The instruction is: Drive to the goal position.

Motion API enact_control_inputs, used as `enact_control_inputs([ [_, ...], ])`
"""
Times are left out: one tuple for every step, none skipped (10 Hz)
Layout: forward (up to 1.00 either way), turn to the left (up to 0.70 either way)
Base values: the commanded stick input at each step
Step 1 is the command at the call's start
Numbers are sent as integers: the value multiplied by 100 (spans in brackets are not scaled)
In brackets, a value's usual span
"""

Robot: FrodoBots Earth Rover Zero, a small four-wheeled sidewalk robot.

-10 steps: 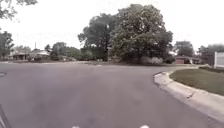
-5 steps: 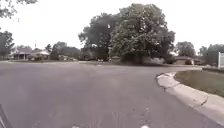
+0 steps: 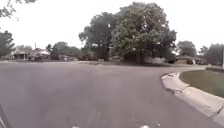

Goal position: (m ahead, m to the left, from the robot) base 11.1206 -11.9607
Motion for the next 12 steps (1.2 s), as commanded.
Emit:
enact_control_inputs([
  [70,-35],
  [70,-35],
  [70,-35],
  [70,-35],
  [70,-15],
  [70,0],
  [70,0],
  [70,0],
  [70,0],
  [70,0],
  [70,0],
  [70,0],
])
